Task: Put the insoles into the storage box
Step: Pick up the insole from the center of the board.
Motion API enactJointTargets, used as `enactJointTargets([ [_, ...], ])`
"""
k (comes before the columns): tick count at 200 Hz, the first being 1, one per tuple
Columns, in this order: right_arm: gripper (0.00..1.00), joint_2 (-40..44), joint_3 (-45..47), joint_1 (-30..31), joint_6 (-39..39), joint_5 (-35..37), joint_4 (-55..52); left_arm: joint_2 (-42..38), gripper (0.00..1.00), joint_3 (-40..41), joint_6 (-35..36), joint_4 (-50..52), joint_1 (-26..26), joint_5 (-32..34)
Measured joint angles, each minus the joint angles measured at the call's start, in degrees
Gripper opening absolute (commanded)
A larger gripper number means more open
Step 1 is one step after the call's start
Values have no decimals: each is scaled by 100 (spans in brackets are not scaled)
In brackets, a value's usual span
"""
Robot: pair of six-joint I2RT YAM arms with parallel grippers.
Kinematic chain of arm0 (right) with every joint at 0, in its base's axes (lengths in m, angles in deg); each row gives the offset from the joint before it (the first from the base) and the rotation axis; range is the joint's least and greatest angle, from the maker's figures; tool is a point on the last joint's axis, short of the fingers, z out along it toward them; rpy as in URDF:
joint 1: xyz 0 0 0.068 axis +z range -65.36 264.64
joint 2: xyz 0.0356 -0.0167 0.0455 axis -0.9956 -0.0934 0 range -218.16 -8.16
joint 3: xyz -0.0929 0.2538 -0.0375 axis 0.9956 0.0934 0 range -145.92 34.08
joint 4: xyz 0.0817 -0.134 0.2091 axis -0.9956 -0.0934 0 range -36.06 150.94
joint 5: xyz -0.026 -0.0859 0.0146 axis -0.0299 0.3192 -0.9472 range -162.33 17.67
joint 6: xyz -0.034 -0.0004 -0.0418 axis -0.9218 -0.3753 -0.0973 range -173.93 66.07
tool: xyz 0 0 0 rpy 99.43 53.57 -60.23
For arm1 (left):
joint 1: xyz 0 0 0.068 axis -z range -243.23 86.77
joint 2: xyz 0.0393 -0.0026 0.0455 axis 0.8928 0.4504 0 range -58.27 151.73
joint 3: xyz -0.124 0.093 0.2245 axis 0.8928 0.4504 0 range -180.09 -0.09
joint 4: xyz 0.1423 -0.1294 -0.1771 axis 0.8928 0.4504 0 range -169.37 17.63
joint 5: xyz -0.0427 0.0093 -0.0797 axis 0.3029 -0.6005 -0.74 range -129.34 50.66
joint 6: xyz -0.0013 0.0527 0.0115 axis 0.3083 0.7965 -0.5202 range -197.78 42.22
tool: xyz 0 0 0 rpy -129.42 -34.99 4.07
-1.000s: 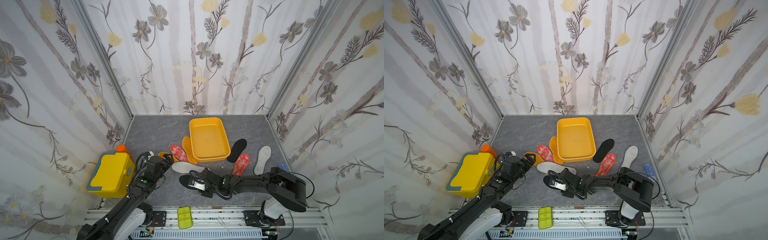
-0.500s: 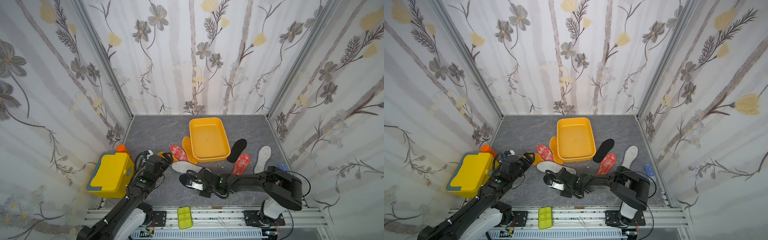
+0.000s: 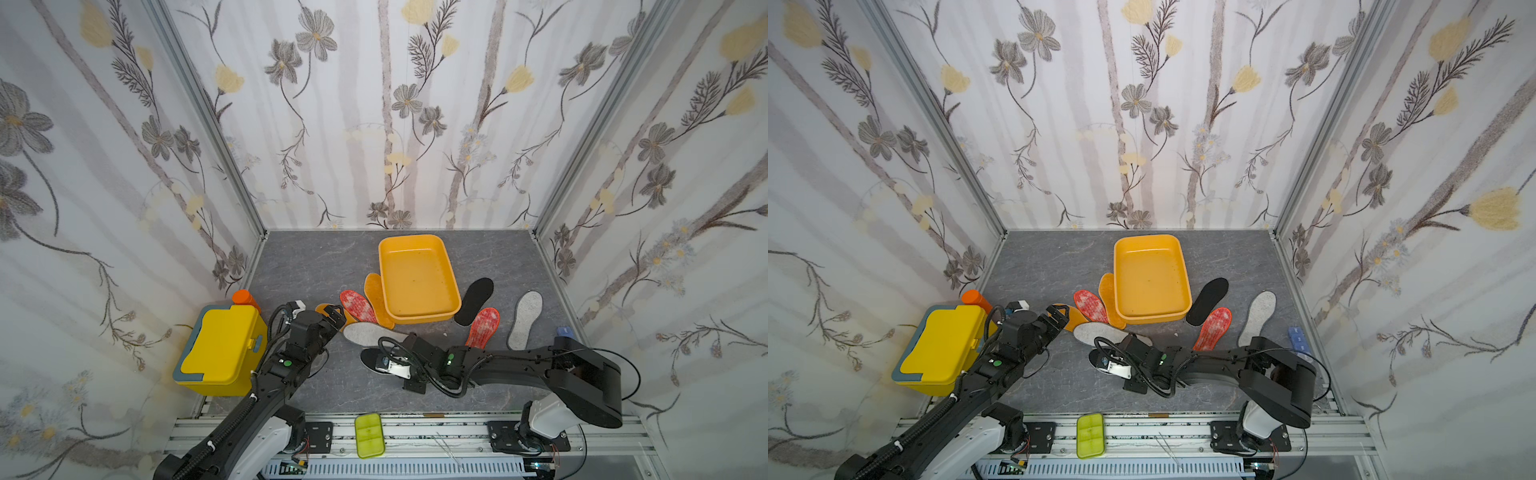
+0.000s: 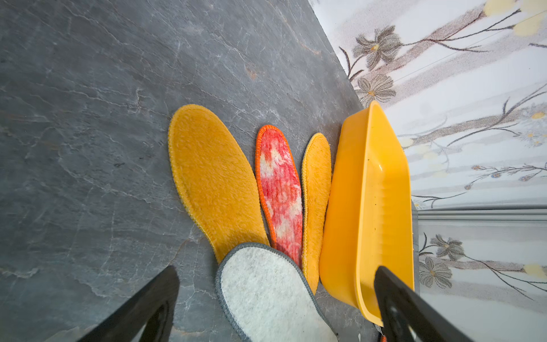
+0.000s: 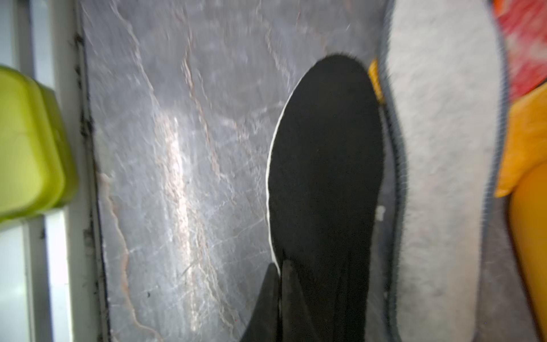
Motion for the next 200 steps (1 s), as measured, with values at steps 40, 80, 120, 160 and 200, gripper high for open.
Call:
enactJointTargets([
  [40, 0, 813, 221, -42, 0, -251, 114, -74, 100, -33, 0, 17, -4, 2],
  [80, 0, 1338, 293, -170, 72, -496, 223, -85, 100, -33, -2, 42, -9, 0],
  [120, 0, 2026, 306, -446, 264, -750, 304, -96, 100, -52, -2, 92, -26, 0],
  [160, 0, 2618, 114, -973, 669, -785, 614, -101, 100, -55, -2, 98, -37, 0],
  [200, 0, 2269, -898, -1259, 1574, 122, 734, -85, 100, -101, -2, 96, -35, 0],
])
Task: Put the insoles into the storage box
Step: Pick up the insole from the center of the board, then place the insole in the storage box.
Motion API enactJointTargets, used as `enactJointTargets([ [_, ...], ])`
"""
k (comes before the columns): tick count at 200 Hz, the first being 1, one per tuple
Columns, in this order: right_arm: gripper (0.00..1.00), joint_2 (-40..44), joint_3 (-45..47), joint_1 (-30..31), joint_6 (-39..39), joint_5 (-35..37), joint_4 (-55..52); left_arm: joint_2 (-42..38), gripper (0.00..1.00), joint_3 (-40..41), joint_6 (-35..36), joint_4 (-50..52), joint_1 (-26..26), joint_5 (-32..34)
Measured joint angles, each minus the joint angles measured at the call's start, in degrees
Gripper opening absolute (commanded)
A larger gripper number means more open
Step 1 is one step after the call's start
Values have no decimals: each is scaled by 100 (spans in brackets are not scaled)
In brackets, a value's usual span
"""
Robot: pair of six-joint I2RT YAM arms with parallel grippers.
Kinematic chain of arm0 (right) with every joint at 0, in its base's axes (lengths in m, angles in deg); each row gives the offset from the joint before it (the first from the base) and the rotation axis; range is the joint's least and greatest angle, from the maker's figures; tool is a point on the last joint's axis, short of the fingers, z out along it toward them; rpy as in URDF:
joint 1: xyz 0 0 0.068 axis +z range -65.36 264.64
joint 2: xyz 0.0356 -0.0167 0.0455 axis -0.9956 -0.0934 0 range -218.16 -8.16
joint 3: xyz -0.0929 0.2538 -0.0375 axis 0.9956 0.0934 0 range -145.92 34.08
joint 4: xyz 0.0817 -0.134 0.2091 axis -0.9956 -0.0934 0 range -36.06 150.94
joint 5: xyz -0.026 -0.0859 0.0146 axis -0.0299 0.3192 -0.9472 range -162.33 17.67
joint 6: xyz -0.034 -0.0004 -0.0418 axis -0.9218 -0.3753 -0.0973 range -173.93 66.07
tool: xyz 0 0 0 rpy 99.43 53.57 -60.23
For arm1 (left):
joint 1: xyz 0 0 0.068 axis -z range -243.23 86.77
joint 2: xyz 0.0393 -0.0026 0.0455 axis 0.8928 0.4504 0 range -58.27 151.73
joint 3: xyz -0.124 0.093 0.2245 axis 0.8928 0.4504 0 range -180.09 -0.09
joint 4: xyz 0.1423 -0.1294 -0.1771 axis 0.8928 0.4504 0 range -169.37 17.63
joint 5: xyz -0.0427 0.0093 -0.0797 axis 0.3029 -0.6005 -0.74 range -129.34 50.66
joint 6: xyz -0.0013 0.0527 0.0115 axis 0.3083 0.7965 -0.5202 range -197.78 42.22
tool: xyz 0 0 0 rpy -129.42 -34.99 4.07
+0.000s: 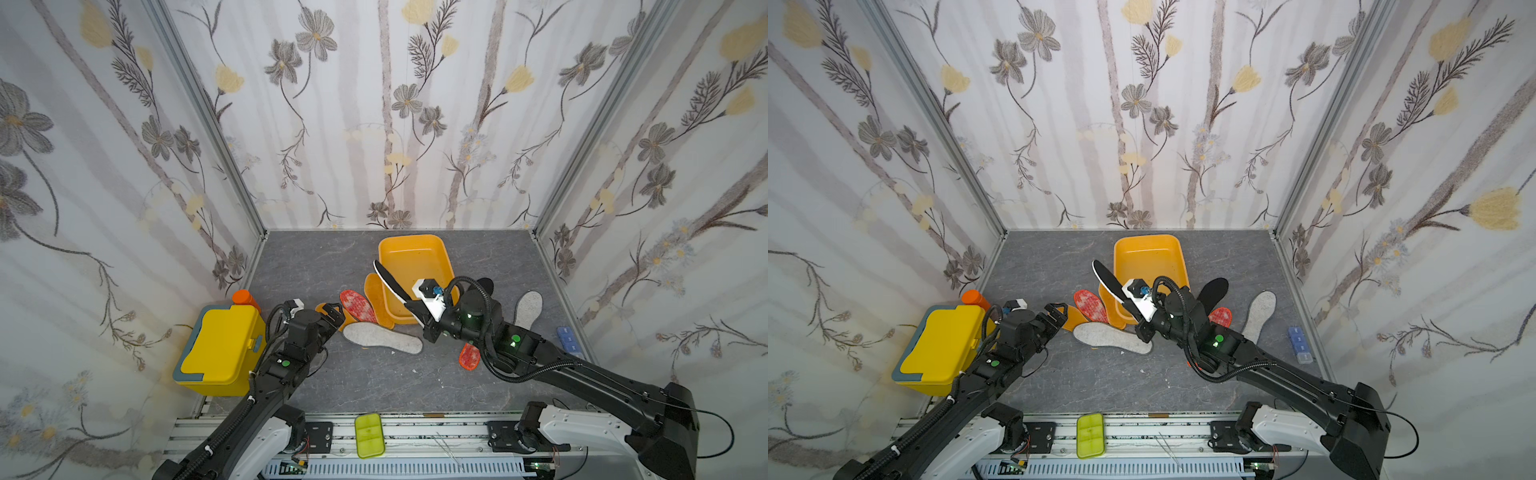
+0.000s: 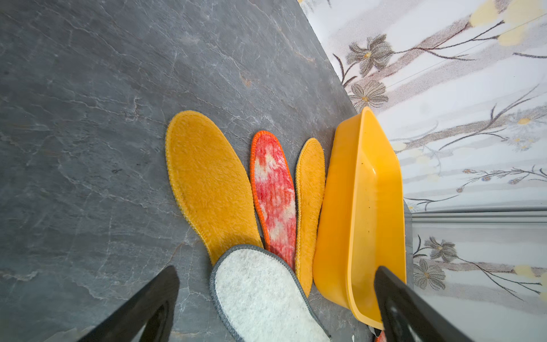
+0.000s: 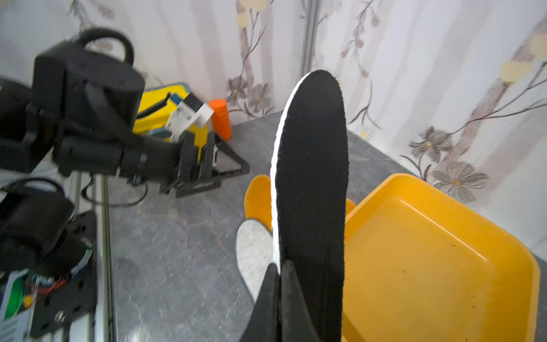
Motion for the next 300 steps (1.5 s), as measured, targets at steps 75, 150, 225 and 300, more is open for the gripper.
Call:
enactJointTargets([
  [75, 0, -1934, -2127, -391, 2190, 2048, -964, 197, 100, -101, 46, -17, -17, -48],
  [150, 0, -3803, -3908, -424, 3359, 3506, -2417, 271, 100, -153, 236, -20, -90, -138],
  [225, 0, -4988, -4610, -892, 3185, 3388, -2887, 457, 100, -186, 317, -160, -133, -149],
  [300, 0, -5517, -4789, -1165, 2717, 2656, -2610, 546, 100, -232, 323, -188, -144, -149],
])
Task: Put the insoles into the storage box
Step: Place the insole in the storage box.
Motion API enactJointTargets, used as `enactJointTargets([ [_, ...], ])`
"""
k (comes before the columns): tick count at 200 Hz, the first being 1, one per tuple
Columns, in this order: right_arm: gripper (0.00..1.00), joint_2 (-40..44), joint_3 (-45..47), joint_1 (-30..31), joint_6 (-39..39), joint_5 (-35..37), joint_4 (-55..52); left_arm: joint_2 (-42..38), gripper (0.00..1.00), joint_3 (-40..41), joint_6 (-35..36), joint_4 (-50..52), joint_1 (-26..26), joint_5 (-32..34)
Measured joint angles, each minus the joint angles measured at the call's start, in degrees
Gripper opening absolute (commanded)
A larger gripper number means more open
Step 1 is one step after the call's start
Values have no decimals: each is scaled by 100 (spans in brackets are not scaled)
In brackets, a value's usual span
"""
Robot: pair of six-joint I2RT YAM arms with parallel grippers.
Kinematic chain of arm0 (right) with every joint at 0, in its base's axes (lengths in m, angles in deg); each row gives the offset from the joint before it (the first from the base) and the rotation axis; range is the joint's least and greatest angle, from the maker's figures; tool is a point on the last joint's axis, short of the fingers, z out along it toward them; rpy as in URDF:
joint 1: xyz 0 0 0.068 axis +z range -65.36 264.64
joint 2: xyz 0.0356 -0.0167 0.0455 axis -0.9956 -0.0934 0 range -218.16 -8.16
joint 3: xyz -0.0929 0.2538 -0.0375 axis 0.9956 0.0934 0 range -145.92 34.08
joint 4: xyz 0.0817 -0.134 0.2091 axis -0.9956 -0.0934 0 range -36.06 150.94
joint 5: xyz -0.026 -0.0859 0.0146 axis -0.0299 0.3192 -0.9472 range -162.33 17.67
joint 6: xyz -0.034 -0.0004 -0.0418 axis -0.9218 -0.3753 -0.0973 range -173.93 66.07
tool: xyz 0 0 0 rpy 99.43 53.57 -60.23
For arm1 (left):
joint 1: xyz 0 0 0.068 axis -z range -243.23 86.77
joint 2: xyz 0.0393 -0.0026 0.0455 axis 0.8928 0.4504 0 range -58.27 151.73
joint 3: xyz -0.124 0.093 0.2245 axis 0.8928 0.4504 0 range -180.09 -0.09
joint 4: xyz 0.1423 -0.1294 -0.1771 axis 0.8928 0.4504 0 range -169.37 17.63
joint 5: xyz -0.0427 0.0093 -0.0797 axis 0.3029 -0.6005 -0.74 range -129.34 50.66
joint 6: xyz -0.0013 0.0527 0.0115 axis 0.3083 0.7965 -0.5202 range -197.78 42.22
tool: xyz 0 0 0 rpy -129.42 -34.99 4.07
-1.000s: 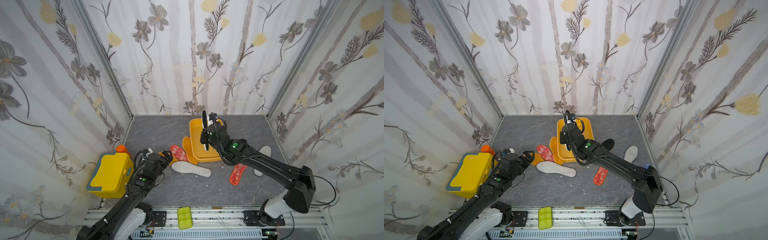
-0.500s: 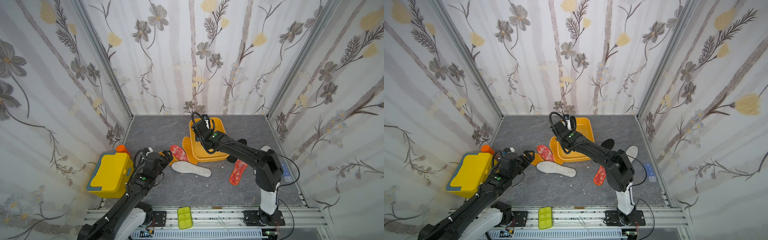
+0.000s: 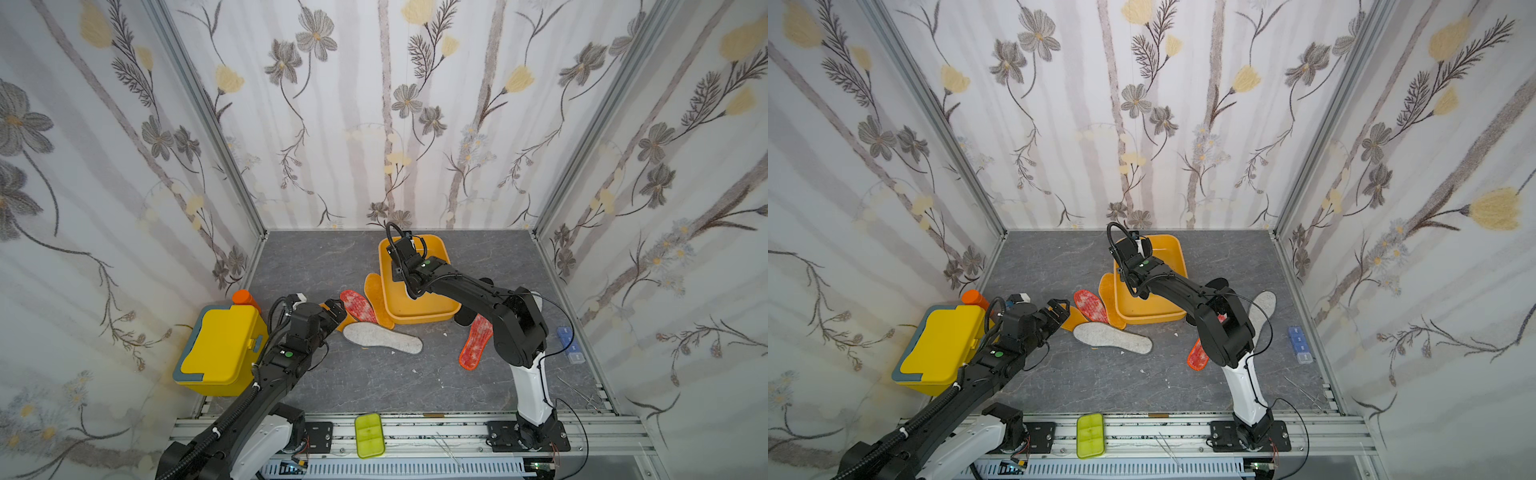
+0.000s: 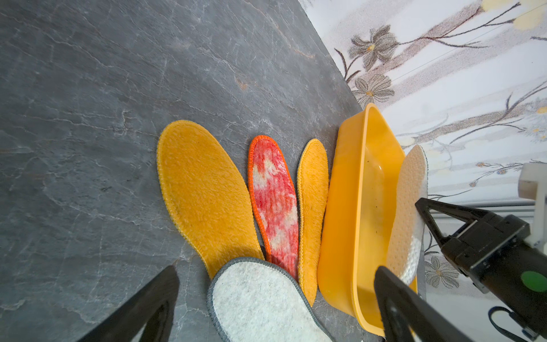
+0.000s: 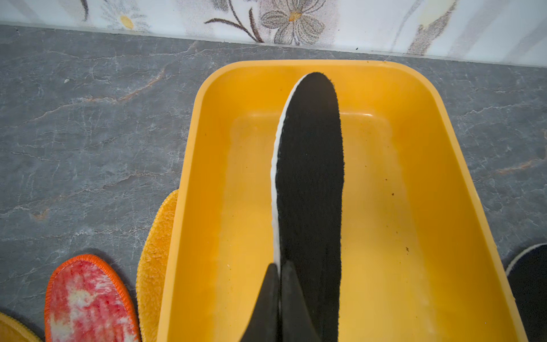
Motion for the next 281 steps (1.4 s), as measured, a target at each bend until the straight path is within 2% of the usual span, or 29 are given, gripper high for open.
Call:
enactJointTargets([
  [96, 0, -240, 83, -175, -291, -841, 612, 0, 100, 0, -4, -2, 0, 4],
  [281, 0, -804, 107, -297, -540, -1047, 885, 74, 100, -9, -11, 0, 0, 15],
])
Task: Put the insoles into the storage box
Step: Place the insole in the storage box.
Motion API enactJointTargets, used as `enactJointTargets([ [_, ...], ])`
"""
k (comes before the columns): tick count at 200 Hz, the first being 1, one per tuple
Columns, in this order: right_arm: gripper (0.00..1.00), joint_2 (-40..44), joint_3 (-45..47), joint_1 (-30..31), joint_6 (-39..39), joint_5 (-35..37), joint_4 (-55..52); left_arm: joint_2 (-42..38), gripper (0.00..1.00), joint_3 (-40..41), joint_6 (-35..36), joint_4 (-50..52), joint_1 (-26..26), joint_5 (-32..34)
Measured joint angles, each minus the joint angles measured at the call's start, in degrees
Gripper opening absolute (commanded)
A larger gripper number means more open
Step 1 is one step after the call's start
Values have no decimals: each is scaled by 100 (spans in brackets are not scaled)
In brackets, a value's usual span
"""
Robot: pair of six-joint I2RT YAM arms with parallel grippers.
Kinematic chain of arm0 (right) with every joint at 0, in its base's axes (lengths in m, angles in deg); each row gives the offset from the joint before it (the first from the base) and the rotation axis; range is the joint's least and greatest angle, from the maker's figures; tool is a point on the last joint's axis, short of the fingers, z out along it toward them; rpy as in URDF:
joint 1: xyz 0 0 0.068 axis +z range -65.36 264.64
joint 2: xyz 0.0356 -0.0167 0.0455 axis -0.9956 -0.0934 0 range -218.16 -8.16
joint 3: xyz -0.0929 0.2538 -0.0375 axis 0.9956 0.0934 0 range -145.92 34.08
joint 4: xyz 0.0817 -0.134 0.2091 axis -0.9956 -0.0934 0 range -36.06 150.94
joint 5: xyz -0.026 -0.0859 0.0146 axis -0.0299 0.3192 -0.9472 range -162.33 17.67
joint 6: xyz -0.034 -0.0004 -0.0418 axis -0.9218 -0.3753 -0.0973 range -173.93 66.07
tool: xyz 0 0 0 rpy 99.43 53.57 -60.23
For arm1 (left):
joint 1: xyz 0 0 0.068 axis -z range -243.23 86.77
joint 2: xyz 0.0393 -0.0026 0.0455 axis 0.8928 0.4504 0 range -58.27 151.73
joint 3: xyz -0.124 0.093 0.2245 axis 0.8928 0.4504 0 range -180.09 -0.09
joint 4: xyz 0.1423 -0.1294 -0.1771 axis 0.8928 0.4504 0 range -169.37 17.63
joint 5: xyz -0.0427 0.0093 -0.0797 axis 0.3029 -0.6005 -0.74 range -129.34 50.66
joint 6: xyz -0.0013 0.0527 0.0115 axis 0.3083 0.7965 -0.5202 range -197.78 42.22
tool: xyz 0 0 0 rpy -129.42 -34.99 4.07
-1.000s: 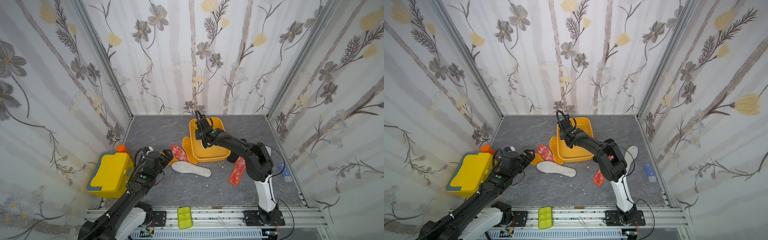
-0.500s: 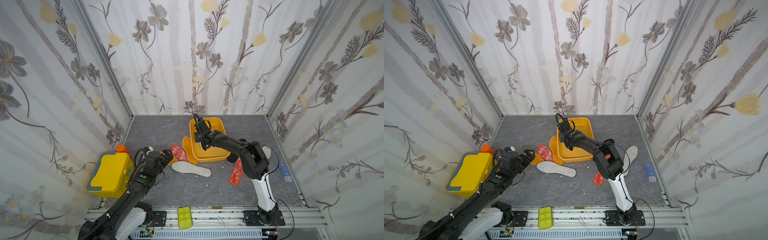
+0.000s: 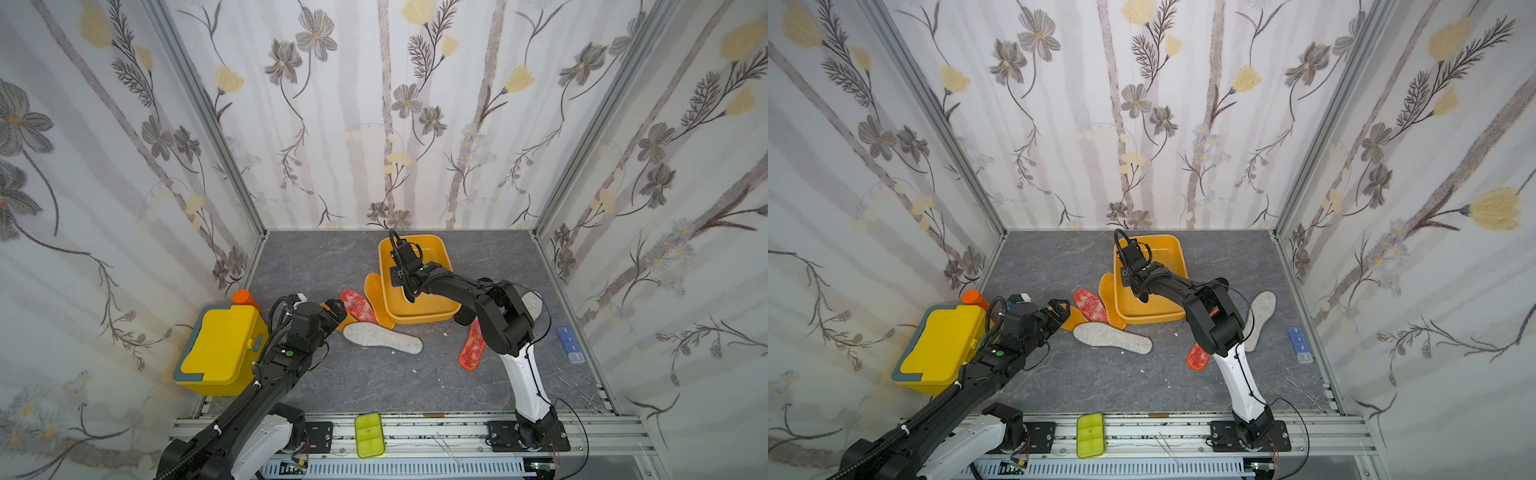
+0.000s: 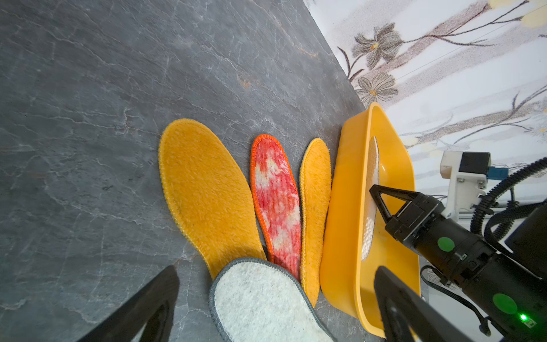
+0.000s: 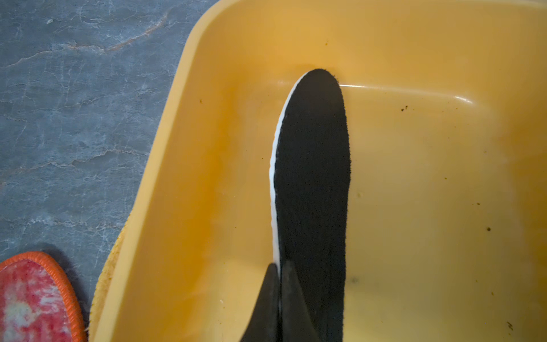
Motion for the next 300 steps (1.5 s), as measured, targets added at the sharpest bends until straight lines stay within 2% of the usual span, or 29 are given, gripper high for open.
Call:
enactJointTargets([
  [75, 0, -129, 0, -33, 70, -247, 170, 2, 100, -2, -2, 0, 0, 4],
  [153, 0, -214, 133, -201, 361, -846, 417, -76, 100, -26, -2, 24, 0, 33],
  [165, 6, -214, 192, -232, 387, -922, 485, -90, 100, -26, 0, 26, 0, 50],
  [187, 11, -214, 264, -286, 457, -1071, 542, -96, 100, -26, 0, 39, 0, 57],
  [226, 15, -214, 341, -356, 560, -1270, 599, -87, 100, -26, 0, 44, 0, 94],
  [260, 14, -195, 444, -382, 603, -1346, 702, -83, 100, -26, 0, 44, 0, 96],
  [300, 8, -114, 551, -404, 713, -1453, 809, -90, 100, -26, 0, 46, 0, 96],
])
